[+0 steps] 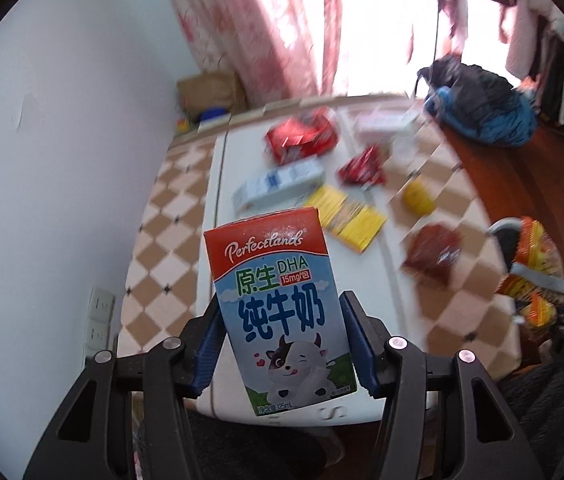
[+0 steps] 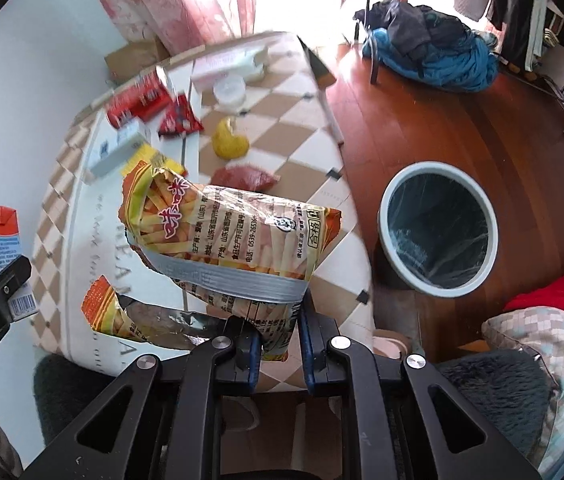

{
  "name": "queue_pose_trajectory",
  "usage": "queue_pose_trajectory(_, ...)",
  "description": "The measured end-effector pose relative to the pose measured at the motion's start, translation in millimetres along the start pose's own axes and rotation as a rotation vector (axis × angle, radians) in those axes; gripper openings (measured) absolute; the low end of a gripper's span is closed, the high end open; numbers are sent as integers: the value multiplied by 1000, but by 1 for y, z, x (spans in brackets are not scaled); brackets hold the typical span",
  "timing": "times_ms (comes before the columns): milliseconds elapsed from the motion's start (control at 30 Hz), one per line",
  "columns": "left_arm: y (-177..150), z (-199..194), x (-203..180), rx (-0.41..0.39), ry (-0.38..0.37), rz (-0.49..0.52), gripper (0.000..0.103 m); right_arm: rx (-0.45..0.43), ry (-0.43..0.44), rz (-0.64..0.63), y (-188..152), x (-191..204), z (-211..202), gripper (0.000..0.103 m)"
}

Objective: Collect trash
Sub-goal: 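Carry the milk carton and snack bag over the white trash bin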

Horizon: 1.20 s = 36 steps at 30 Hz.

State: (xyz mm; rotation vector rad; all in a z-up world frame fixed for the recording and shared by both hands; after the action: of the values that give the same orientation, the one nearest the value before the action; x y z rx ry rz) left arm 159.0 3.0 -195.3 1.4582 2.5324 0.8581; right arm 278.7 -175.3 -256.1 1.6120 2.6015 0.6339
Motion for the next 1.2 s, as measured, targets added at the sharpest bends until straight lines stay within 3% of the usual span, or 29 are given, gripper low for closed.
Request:
queue_pose_trajectory(233,56,-52,-62,-130,-126,67,52,-100,37,99,27,-60,-54,17)
queue_pose_trajectory(433,102,-43,-163,-117,-305,148,52,-130,-25,168,58,-149,-74,17)
queue_pose_trajectory(567,114,-3,-236,-5,-431,189,52,-84,-104,193,72,-207,-50,17)
queue_pose_trajectory(667,114,49,-292,128,-497,224,52,9,-124,235,75,-254,-8,17)
queue_pose_trajectory(800,100,115,-345,306,-524,254,52,129,-125,278,67,-294,48,17)
queue_pose_trajectory(933,87,166,-377,441,-553,261,53,248,-111,348,53,-330,107,17)
queue_pose_trajectory(1133,76,204,-400,537,-532,262,55,339,-96,418,44,-356,159,17)
queue_pose_trajectory(1200,76,211,-403,557,-528,251,68,356,-80,436,43,-359,168,17)
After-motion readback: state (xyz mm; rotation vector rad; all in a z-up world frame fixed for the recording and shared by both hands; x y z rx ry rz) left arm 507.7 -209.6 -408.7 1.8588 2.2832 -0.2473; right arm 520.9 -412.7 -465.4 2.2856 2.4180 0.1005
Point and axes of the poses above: each gripper's, at about its wrist camera, not at the fingertips, and z roughly the way its jaws point, x to its left, y to its top, the point moved 4 cm from there along z, roughly the way its jaws point, and after that the axes turned 1 degree about -x, right-handed, at the moved point
